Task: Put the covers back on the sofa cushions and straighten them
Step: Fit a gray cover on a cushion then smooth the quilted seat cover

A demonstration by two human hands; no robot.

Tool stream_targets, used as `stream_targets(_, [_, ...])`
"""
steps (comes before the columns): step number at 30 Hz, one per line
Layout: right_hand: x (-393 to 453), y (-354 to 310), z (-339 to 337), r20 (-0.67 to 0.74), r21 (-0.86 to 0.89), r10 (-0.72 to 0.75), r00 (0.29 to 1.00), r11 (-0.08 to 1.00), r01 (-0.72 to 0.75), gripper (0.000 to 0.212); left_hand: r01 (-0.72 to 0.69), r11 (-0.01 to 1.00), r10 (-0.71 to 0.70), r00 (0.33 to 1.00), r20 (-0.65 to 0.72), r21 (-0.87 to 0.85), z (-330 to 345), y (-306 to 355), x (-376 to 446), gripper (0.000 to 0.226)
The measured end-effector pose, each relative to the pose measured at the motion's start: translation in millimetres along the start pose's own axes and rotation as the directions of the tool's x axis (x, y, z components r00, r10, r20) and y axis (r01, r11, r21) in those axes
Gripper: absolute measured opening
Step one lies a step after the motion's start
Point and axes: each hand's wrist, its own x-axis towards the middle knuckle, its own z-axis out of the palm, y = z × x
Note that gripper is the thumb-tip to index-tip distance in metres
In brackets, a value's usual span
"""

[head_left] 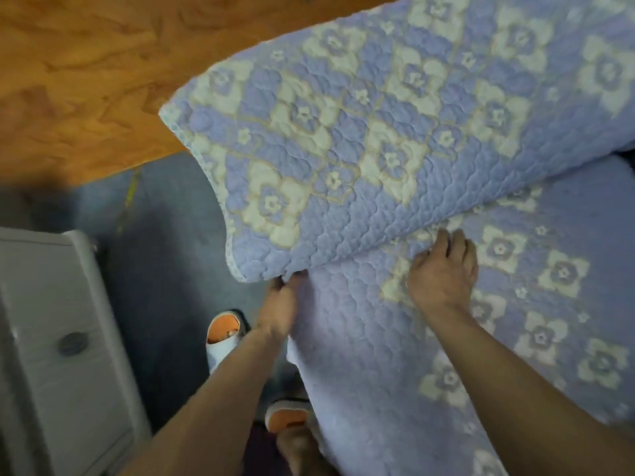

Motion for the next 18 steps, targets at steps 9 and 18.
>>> stream_targets(9, [-74.4, -90.4, -55.5, 0.351, 0.027, 0.139, 0.926, 0.987, -0.159, 0.026, 0.084, 0.889, -0.116, 0.992, -0.043, -0.451, -112.8, 62.3, -39.5, 0.040])
stream_targets(18, [-68.9, -254.5, -106.2, -0.102, 0.252, -0.163, 0.981, 0.950, 0.184, 0.011, -0.095, 0.941, 0.161, 0.970, 0.182, -0.326, -140.9, 148.2, 16.9, 0.029])
